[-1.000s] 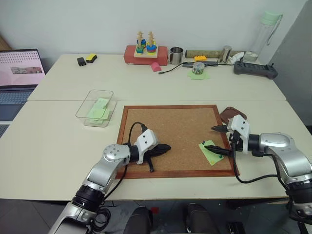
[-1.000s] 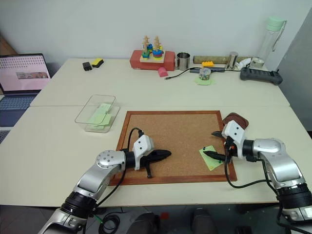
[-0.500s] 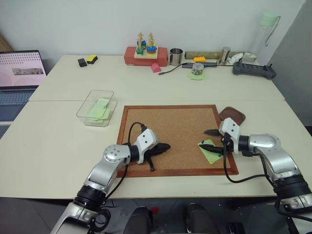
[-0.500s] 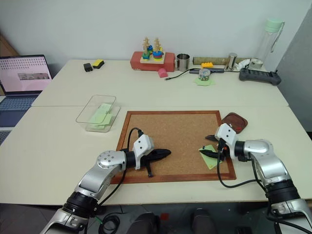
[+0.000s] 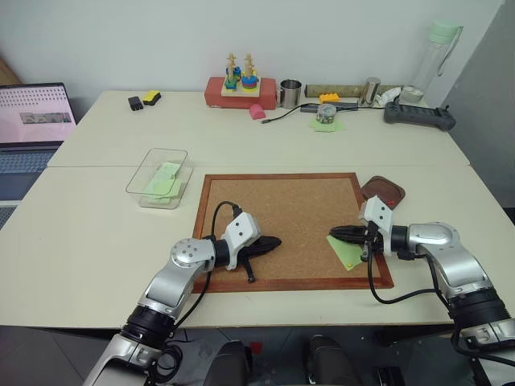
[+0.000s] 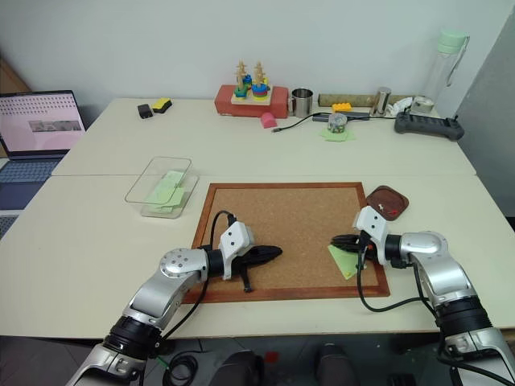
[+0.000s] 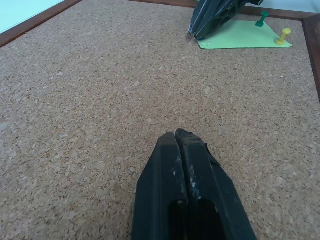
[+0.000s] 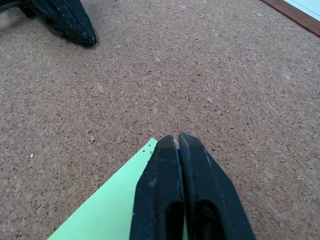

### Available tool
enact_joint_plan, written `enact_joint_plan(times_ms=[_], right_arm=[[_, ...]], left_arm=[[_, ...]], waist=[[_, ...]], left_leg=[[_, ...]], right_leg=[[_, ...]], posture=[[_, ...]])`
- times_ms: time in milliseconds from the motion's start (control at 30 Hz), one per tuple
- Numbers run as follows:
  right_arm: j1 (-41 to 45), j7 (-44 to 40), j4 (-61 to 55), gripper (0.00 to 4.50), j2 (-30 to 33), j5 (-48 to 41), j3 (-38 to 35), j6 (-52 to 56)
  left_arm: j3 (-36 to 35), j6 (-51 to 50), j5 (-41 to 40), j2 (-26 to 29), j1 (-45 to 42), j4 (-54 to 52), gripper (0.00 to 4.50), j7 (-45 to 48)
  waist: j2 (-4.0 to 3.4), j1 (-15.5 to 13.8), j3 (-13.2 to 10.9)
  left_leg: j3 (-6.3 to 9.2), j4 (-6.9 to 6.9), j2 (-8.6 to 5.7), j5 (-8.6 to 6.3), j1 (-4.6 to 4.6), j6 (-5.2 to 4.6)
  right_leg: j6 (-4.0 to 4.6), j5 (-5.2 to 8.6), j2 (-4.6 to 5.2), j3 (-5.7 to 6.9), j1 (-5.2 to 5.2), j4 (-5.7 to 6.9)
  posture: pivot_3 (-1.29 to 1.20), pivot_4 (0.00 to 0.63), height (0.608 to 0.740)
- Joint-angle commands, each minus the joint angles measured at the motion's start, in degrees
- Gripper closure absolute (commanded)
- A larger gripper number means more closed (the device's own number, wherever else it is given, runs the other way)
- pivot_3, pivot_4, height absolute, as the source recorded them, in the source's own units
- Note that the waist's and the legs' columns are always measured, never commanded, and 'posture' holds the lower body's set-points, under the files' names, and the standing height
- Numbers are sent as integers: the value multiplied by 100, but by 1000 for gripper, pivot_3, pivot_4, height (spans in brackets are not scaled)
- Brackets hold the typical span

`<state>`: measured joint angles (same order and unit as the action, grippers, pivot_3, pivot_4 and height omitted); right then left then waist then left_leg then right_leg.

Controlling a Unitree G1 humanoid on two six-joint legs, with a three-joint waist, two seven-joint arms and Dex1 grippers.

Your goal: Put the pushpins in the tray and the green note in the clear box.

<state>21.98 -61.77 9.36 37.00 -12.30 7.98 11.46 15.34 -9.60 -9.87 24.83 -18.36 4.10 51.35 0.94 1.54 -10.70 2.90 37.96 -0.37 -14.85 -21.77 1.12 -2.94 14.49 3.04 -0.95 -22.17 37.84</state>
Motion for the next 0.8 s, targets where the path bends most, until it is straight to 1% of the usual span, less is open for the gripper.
enact_joint_plan(times_ms=[33, 267, 567, 667, 800], right_arm=[[44, -138, -329, 4454, 82, -87, -95, 1], [153, -188, -810, 4454, 149, -495, -378, 460], [150, -103, -1014, 4454, 263, -812, -743, 959], [275, 208, -872, 4454, 204, -859, -982, 1052], [597, 1337, -193, 4454, 71, -303, -1264, 816]], left_arm=[[-82, -66, 75, 29, 13, 88, 4500, -50], [-65, -79, 102, 3, 28, 139, 4500, -90], [-25, -120, 105, 0, 32, 133, 4500, -84], [-24, -123, 107, -1, 31, 134, 4500, -80], [-27, -129, 102, -2, 44, 117, 4500, -88]], waist=[[0, 0, 0], [0, -2, 0], [0, -2, 0], [0, -4, 0], [0, 0, 0]], left_leg=[[0, 0, 0, 0, 0, 0], [2, -2, 1, 0, -4, 0], [3, 0, 2, 0, -2, -1], [2, -1, 3, 0, -3, 0], [0, 0, 3, 0, -2, -1]], right_leg=[[0, 0, 0, 0, 0, 0], [0, 0, 0, 1, -4, -1], [-1, 0, 0, 1, -2, -2], [0, 0, 0, 0, -2, -4], [0, 0, 1, -1, -1, -3]], posture=[[0, 150, 740], [0, 150, 740], [0, 150, 740], [0, 150, 740], [0, 150, 740]])
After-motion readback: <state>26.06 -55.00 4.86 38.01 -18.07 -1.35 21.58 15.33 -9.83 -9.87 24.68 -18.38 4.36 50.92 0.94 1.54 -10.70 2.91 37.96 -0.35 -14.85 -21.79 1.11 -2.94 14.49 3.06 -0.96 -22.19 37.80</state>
